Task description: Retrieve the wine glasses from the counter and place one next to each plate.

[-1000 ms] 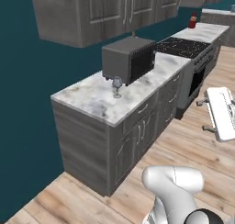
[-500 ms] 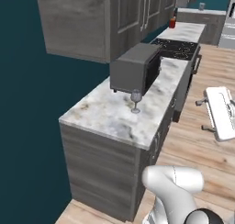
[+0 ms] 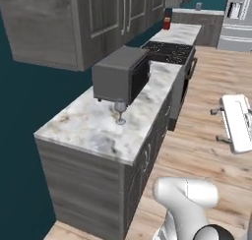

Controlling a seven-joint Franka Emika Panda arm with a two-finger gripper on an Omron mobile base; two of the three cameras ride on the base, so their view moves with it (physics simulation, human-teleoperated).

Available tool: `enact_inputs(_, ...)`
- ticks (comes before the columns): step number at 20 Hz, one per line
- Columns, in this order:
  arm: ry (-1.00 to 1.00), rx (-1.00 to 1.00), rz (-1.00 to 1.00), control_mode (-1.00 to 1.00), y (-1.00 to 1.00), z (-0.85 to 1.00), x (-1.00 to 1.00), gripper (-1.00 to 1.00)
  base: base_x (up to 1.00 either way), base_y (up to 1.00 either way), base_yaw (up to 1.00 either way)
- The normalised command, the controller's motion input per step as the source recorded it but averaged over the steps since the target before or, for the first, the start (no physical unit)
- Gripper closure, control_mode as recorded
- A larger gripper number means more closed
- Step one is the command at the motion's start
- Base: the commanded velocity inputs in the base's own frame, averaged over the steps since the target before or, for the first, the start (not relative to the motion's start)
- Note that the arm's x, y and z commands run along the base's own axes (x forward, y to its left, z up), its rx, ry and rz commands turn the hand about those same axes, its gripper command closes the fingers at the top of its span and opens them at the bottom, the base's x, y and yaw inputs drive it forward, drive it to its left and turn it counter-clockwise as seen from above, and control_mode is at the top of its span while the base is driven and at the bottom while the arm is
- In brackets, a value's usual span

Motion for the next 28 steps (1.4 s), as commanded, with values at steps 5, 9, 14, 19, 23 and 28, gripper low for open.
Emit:
enact_inputs(5,0.00,0.00,0.00,1.00,0.00,0.00,0.00,-1.00,0.94,-0.22,0.01)
enact_inputs(9,0.00,0.00,0.00,1.00,0.00,0.00,0.00,-1.00,1.00,0.00,0.24)
enact_inputs(14,0.00,0.00,0.00,1.00,0.00,0.00,0.00,-1.00,0.78,0.01,0.29)
enact_inputs(19,0.00,0.00,0.00,1.00,0.00,0.00,0.00,-1.00,0.29,0.00,0.37)
enact_inputs(23,0.00,0.00,0.00,1.00,0.00,0.00,0.00,-1.00,0.55,-0.30,0.57)
enact_inputs(28,0.00,0.00,0.00,1.00,0.00,0.00,0.00,-1.00,0.67,-0.11,0.59)
